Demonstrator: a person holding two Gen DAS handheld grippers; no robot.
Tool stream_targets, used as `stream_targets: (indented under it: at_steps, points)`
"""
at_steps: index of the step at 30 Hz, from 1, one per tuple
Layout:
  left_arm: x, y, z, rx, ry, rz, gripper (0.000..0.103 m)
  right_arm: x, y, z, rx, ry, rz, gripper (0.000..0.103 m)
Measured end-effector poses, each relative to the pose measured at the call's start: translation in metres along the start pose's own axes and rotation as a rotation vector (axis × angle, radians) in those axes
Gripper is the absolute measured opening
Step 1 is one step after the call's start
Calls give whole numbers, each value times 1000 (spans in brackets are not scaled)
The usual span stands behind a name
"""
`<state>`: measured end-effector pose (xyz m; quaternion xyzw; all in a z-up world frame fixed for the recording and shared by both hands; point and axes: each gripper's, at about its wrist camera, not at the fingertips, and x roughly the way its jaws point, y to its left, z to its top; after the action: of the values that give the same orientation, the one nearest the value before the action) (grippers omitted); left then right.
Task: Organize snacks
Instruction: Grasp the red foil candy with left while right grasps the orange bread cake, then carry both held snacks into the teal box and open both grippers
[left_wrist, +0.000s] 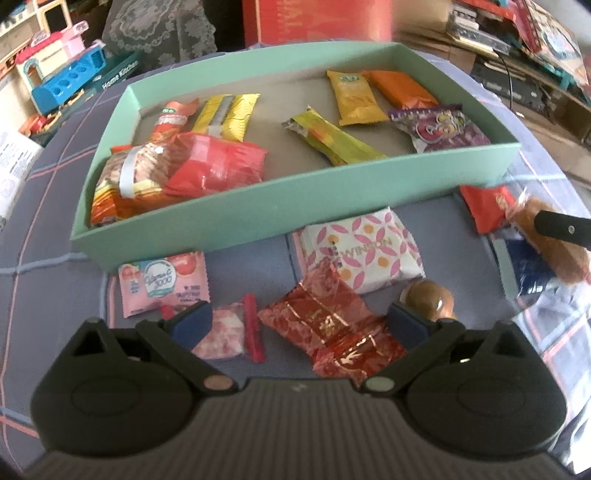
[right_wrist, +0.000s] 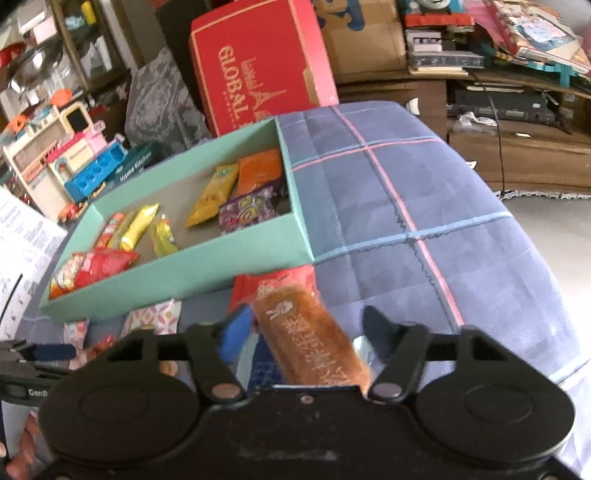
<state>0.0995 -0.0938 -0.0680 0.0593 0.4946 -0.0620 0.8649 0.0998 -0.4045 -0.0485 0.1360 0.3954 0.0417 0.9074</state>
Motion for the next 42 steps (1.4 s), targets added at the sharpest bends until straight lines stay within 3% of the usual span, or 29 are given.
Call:
stream_targets:
  at_steps: [4, 10, 17, 23, 28, 31, 33, 35, 42]
  points:
    - [0, 2, -5, 35, -4, 8, 103, 3, 8, -5, -22, 37, 13, 40]
    - [-3, 16, -15, 34, -7, 4, 103, -1, 28, -18, -37, 65, 48, 37]
    - [-3, 41, -23, -47, 16, -11, 103, -2, 47, -39, -15, 115, 103, 36]
    - [-14, 38, -17, -60, -28, -32, 103, 0, 50, -48, 11, 115, 104, 36]
    - [-10, 34, -10, -108, -14, -56, 102, -1, 46, -50, 17, 104, 107, 36]
    - [-4, 33, -8, -120, -14, -30, 88, -2, 45, -52, 18, 96, 112, 36]
    - [-4, 29, -8, -97, -37, -18, 64, -2, 44, -53, 23, 92, 117, 37]
    - [-7, 26, -8, -62, -53, -22, 53, -2, 44, -54, 24, 85, 120, 36]
    - [-5, 21, -7, -35, -56, -33, 55, -3, 51, -57, -23, 66, 94, 36]
